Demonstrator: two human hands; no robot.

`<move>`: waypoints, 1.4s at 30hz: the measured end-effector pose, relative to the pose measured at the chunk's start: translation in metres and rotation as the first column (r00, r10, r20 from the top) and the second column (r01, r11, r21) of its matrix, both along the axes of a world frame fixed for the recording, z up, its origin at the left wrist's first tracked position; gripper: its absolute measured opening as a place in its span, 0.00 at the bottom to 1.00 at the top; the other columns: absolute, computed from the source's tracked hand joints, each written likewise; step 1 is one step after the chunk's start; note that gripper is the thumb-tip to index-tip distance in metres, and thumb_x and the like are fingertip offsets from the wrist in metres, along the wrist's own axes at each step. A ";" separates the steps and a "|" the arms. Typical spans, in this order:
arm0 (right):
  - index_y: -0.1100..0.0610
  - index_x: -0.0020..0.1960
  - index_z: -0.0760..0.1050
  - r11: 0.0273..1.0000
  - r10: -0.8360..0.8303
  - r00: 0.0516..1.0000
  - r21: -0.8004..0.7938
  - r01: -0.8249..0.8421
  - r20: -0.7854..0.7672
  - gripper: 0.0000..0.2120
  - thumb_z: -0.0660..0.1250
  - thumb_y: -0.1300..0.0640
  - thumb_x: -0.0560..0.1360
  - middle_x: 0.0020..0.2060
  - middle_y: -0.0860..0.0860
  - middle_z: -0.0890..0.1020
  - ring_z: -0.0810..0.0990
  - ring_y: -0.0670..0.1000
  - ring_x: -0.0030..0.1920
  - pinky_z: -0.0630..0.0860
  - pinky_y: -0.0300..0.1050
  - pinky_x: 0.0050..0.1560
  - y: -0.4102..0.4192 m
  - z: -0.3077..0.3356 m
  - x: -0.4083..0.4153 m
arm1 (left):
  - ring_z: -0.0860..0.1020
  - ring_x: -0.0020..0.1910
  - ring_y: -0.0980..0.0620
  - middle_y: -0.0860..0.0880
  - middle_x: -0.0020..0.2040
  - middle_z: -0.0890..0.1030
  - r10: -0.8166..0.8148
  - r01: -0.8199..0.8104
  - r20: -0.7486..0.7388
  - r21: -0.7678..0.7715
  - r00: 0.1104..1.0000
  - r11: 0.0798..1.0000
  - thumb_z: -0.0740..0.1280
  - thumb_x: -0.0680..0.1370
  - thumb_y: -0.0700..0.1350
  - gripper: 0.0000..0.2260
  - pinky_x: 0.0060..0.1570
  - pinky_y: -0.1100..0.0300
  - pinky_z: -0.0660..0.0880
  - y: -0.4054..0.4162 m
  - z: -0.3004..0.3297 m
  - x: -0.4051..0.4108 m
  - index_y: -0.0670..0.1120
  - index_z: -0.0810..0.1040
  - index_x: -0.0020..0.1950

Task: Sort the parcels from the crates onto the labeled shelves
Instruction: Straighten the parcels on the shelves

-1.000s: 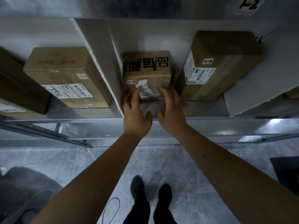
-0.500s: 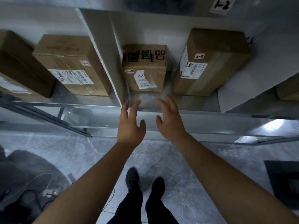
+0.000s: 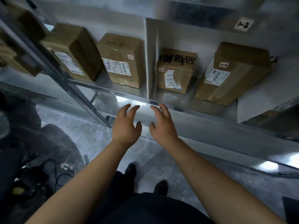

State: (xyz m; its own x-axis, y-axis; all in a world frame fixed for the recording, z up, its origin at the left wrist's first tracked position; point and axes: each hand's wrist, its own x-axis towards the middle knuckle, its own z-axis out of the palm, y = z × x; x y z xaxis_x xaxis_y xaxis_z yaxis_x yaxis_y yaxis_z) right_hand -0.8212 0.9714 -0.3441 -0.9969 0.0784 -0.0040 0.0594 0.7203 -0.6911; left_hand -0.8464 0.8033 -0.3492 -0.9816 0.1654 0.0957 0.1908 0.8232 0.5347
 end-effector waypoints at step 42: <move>0.46 0.70 0.64 0.941 -0.308 0.886 0.031 0.338 -0.346 0.38 0.78 0.69 0.69 0.76 0.65 0.63 0.67 0.61 0.74 0.64 0.37 0.75 -0.095 -0.033 -0.202 | 0.71 0.73 0.36 0.36 0.76 0.62 -0.309 0.349 -0.228 0.163 0.923 0.923 0.74 0.78 0.40 0.34 0.65 0.51 0.74 -0.103 -0.025 -0.263 0.61 0.60 0.75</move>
